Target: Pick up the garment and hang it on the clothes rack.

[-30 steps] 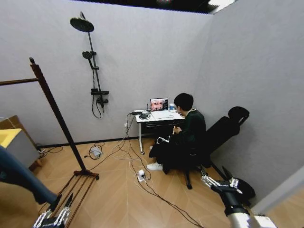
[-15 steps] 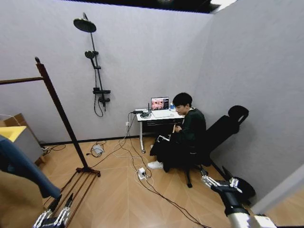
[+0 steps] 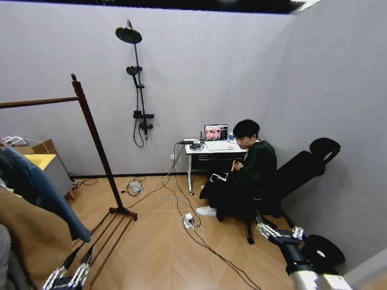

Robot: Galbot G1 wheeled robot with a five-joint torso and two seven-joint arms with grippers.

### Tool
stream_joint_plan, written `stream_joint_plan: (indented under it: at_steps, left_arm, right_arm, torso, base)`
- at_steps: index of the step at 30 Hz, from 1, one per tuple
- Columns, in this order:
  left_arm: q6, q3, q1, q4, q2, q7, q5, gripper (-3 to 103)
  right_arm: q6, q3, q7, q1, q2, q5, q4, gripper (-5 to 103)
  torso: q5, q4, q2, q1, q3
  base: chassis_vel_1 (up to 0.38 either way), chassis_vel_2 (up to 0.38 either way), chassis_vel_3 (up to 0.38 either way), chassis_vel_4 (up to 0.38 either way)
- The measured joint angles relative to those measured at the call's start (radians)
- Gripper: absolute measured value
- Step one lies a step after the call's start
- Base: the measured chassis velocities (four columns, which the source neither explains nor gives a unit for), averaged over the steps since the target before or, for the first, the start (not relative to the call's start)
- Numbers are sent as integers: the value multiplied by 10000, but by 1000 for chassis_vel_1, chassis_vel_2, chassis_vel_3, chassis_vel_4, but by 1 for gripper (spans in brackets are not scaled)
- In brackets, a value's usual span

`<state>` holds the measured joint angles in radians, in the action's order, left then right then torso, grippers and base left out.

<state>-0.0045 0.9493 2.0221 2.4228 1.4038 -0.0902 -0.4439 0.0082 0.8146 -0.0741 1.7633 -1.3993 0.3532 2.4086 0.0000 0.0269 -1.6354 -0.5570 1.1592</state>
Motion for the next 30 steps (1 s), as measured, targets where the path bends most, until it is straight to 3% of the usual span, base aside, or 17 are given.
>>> stream_joint_plan:
  at_steps: [13, 27, 30]
  left_arm:
    - [0, 0, 0, 0, 0, -4, 0, 46]
    - [0, 0, 0, 0, 0, -6, 0, 46]
    - [0, 0, 0, 0, 0, -4, 0, 46]
  right_arm:
    - [0, 0, 0, 1, 0, 0, 0, 100]
    - [0, 0, 1, 0, 0, 0, 1, 100]
    - [0, -1, 1, 0, 0, 1, 0, 100]
  torso:
    - [-2, -1, -20, 0, 4]
    - [-8, -2, -28, -8, 9]
    - [8, -2, -28, -8, 10]
  base:
    - [172, -161, -166, 151]
    - [304, -316, -310, 311]
    - [367, -371, -380, 384]
